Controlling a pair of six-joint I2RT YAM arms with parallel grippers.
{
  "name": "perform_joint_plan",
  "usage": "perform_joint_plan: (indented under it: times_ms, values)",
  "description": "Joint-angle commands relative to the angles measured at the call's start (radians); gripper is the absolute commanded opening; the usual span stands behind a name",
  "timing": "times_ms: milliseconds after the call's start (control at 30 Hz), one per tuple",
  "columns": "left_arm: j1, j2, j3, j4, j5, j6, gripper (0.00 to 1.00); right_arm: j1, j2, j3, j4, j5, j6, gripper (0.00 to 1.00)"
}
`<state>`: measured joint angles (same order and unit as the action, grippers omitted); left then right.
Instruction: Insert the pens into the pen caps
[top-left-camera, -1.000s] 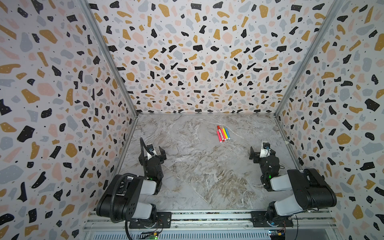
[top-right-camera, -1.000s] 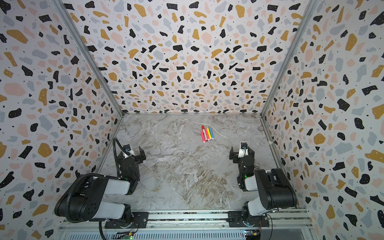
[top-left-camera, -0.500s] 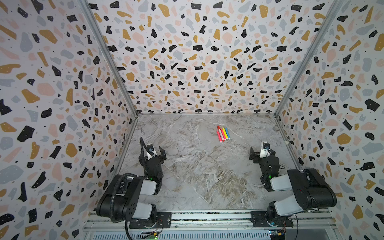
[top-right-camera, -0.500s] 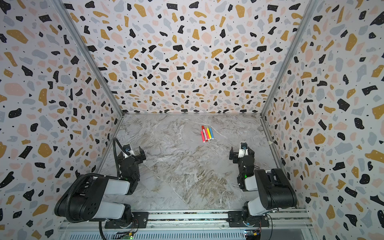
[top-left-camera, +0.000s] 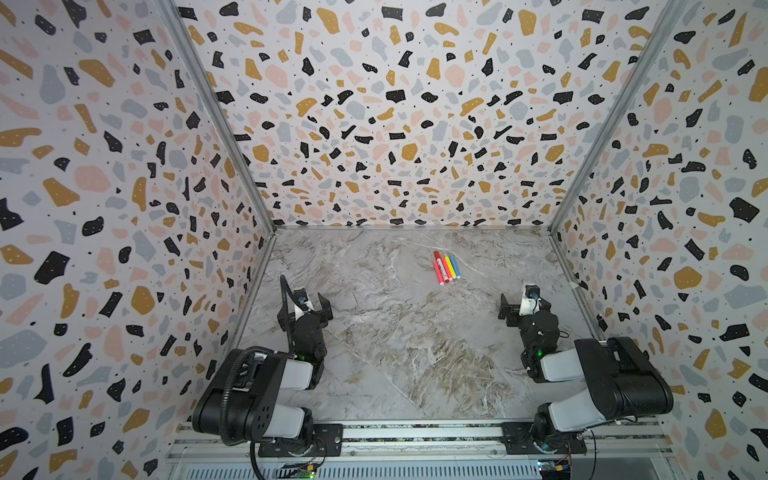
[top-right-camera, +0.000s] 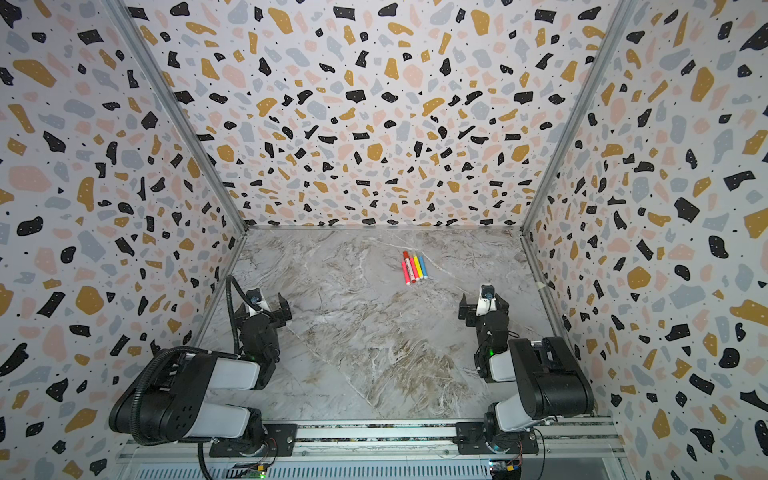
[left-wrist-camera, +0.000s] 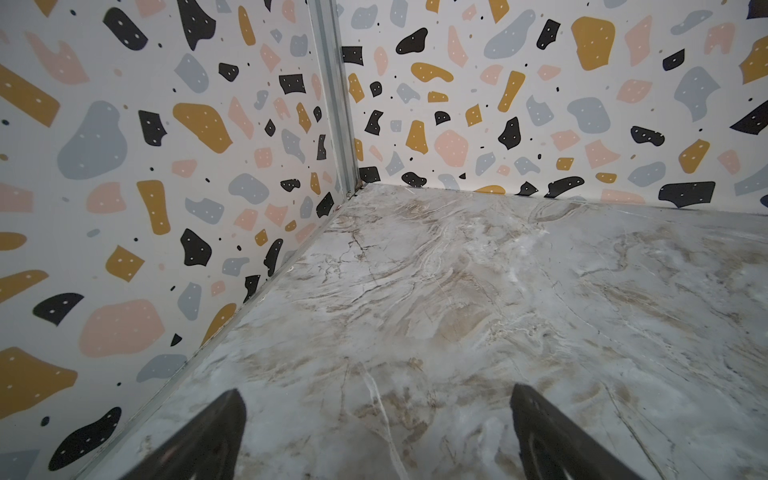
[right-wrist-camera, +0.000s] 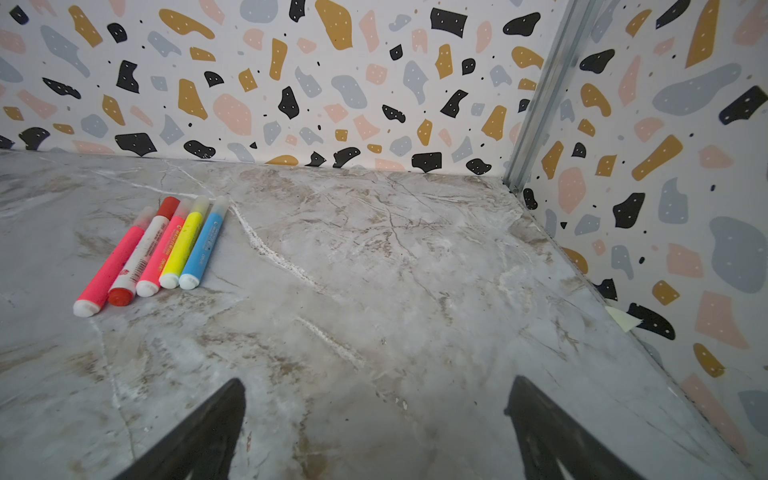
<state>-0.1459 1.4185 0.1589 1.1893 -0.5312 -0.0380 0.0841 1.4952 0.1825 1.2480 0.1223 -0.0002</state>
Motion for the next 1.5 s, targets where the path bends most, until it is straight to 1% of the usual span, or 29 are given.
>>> perform_joint_plan:
  times_ms: [0, 1333, 1467]
  values:
    - [0.006, -0.015, -0.002, 0.038, 0.004, -0.003, 0.99, -0.001, -0.008, 0.018, 0.005, -0.007, 0.012, 0.99]
    - [0.005, -0.015, -0.001, 0.036, 0.003, -0.003, 0.99, 0.0, -0.007, 0.019, 0.005, -0.006, 0.011, 0.99]
    - [0.006, 0.01, 0.01, 0.043, 0.009, -0.003, 0.99, 0.001, -0.007, 0.019, 0.005, -0.007, 0.012, 0.99]
